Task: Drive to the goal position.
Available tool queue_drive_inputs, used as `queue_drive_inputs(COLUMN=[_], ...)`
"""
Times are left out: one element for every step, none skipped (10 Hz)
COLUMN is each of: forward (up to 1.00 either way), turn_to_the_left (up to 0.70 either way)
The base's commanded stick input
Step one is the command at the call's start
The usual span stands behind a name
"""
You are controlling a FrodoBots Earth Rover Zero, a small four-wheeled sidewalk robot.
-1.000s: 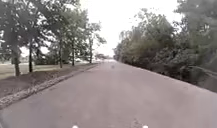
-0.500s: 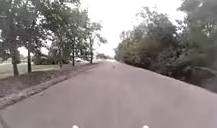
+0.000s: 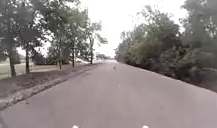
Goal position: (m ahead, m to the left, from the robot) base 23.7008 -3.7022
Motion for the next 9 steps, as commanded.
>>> queue_drive_inputs(forward=[0.7, 0.7, 0.7, 0.7, 0.7, 0.7, 0.7, 0.7, 0.7], turn_to_the_left=[0.35, 0.18, 0.0, 0.0, 0.0, 0.0, 0.0, 0.0, 0.0])
